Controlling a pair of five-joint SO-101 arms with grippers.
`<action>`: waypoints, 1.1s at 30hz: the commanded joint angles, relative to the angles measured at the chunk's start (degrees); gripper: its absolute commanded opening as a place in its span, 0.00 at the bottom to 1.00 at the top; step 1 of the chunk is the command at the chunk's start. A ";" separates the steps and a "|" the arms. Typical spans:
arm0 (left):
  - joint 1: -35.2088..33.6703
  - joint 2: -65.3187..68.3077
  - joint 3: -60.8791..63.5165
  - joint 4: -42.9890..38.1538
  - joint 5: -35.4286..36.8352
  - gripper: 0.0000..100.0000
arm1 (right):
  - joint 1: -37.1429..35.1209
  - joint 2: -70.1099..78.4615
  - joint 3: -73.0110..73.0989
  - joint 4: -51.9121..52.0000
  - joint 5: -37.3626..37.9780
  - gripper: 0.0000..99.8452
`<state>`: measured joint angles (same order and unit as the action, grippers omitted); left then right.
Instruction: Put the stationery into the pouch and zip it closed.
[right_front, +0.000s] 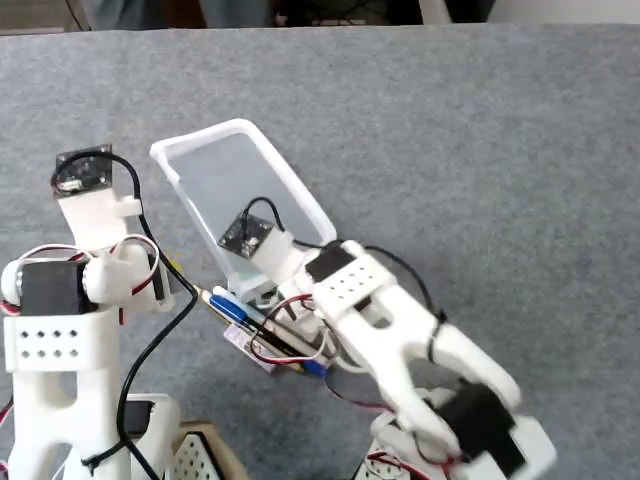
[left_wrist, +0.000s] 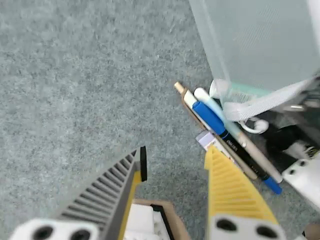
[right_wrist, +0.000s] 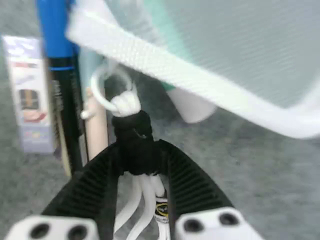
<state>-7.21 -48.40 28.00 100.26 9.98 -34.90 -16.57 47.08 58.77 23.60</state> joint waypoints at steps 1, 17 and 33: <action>-0.04 -0.26 -0.13 -1.23 0.00 0.22 | 0.00 -11.56 -4.88 5.71 2.55 0.01; -0.04 -0.88 0.22 -1.76 0.00 0.45 | 0.00 -25.54 -19.47 13.98 2.90 0.01; -0.13 -0.88 -0.22 -6.59 0.53 0.47 | -4.48 -25.45 -32.31 22.86 2.90 0.01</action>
<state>-7.21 -48.40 28.35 95.08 9.89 -38.51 -40.40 17.71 81.19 26.51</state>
